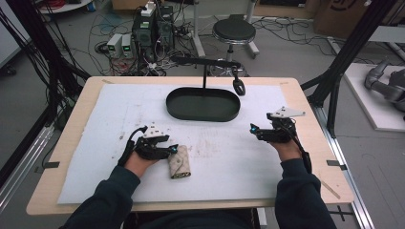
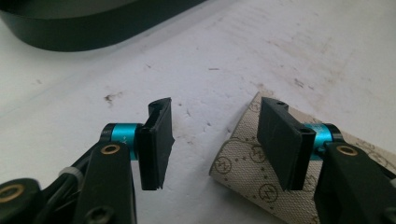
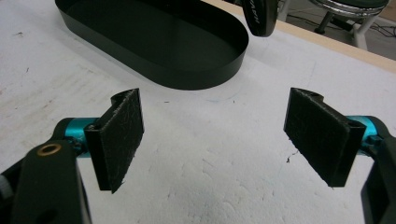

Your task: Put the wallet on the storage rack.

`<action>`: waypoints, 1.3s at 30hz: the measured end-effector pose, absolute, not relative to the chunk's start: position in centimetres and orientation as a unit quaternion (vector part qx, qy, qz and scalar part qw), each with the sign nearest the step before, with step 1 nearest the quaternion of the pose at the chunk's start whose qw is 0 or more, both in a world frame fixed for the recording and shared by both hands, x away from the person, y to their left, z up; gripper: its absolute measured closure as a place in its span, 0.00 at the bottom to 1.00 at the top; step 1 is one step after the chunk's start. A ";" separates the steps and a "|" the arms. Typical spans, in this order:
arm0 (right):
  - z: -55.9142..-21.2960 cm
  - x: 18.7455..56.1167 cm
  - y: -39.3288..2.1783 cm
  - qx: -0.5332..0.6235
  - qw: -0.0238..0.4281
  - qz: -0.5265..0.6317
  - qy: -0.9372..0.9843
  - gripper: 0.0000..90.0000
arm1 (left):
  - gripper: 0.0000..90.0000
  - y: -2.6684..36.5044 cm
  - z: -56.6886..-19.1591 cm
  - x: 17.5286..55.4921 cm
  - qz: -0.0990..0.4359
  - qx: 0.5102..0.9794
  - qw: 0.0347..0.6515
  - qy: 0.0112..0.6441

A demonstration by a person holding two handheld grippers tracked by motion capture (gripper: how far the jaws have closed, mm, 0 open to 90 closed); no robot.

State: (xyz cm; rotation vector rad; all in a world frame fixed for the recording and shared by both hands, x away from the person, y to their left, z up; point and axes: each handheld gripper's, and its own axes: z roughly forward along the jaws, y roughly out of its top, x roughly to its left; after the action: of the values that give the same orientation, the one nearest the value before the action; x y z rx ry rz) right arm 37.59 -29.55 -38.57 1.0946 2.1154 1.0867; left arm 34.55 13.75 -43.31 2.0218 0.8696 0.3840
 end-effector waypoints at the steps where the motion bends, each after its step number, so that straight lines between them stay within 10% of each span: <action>1: -38.6 37.6 -29.6 0.404 0.258 0.401 0.780 0.23 | 0.45 13.7 -43.2 34.4 0.154 0.809 0.442 0.356; 20: -38.7 37.6 -29.5 0.406 0.257 0.397 0.782 0.23 | 0.27 11.1 -44.0 30.9 0.107 0.778 0.430 0.444; 28: -38.7 37.7 -29.3 0.404 0.256 0.396 0.784 0.23 | 0.59 12.2 -43.8 34.5 0.122 0.810 0.439 0.368; 39: -38.8 37.8 -29.5 0.407 0.255 0.393 0.784 0.23 | 0.26 9.8 -43.4 30.9 0.134 0.762 0.432 0.463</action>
State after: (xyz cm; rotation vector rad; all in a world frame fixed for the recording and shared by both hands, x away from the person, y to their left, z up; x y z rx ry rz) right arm 37.81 -29.46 -38.81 1.1064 2.1280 1.0683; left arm 30.93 9.78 -43.41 1.9005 1.1544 0.3329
